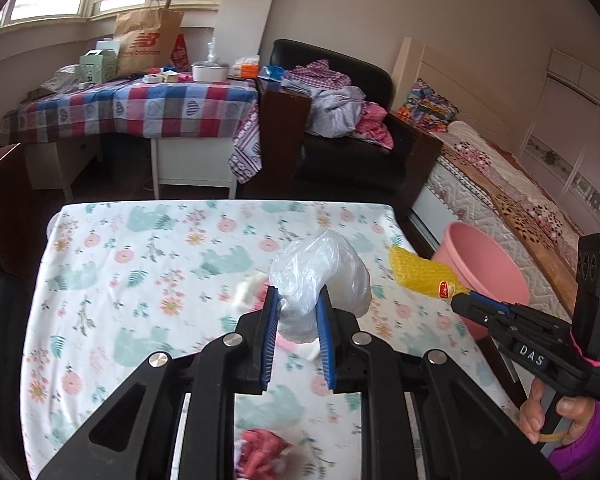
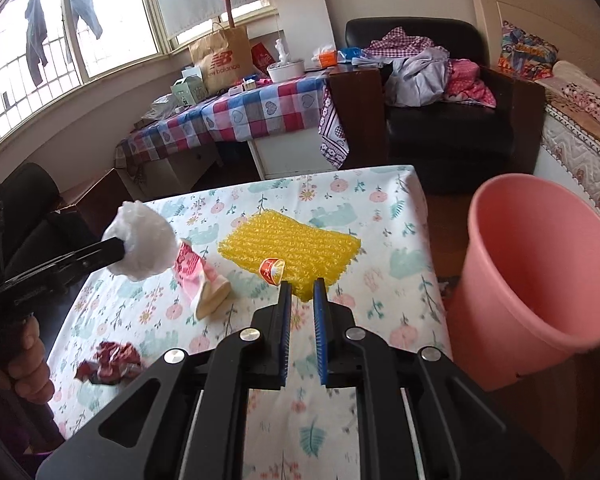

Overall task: Collect trash
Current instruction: 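Carry the clear bag and yellow net over the pink bucket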

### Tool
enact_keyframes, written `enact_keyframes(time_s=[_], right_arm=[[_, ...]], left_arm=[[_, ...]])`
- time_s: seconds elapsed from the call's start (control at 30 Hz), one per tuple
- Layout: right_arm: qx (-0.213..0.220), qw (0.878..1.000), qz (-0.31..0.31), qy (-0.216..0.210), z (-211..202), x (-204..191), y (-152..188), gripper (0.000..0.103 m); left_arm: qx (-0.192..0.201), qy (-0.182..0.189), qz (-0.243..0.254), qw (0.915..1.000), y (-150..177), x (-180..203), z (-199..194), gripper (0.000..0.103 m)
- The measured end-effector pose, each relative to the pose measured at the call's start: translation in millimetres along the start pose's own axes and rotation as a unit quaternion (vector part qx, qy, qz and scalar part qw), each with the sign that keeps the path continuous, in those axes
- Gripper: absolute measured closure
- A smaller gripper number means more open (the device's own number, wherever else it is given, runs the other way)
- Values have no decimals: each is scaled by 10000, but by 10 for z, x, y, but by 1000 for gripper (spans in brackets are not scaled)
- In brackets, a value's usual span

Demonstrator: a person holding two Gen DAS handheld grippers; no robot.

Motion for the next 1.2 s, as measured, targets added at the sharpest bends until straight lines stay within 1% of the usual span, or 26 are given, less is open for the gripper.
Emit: enact_keyframes(time_s=[0.27, 0.47, 0.83, 1.2], right_arm=[[132, 9998, 88, 73, -244, 107, 187, 92], [275, 9994, 163, 143, -413, 241, 226, 92], [528, 9968, 492, 333, -668, 585, 297, 92], [678, 9919, 914, 561, -784, 1000, 327, 92]], left_arm=[[45, 37, 122, 9999, -13, 353, -10, 85], [37, 33, 203, 9998, -37, 610, 30, 85], [17, 133, 698, 9975, -84, 1249, 216, 85], [-67, 282, 1045, 9941, -150, 1708, 473, 85]])
Point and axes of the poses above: each gripper's, at about its wrist camera, not at the fingertips, and z roughly the way its jaws point, x to its right, y to its underside, the point moved 10 cm from there along z, roughly the way its jaws point, and after that the axes turned 9 degrees about -x, right-handed, at the moved point
